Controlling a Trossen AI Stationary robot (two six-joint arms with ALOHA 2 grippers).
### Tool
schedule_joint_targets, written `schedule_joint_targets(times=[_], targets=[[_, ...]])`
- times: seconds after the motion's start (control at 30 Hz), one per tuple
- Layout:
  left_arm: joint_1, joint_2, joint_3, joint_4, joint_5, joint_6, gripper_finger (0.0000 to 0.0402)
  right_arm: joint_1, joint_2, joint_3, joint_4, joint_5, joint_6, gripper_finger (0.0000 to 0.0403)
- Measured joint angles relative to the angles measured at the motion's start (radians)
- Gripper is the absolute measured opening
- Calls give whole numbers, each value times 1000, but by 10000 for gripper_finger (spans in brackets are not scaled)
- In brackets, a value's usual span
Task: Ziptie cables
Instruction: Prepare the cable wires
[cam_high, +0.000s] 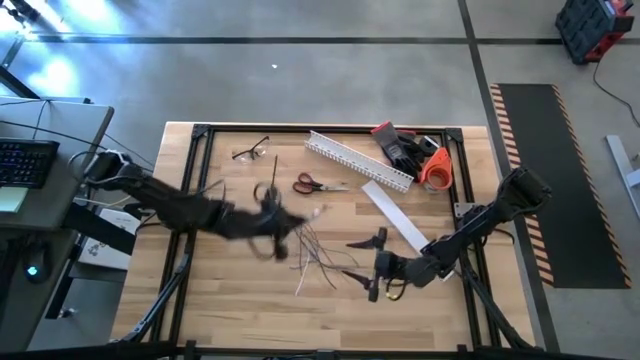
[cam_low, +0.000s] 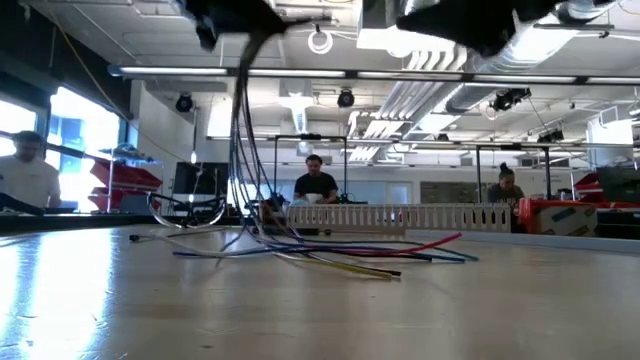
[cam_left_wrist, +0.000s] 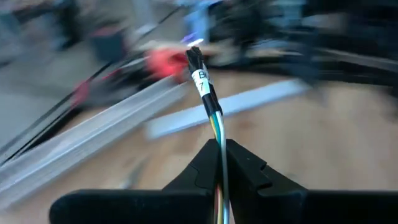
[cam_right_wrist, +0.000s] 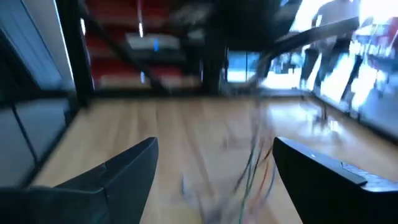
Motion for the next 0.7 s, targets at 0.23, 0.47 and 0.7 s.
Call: schedule_joint_targets(times=[0.23,0.47,0.7], targets=[[-238,107,0,288,-74,176,1,-67,0,3,191,-247,-82,295],[-301,243,0,537,-101,274,1,-95,52,132,165,-398,-131,259],[-301,286,1,628,-100,340,1,-78,125,315,-8,-442,-205,232]])
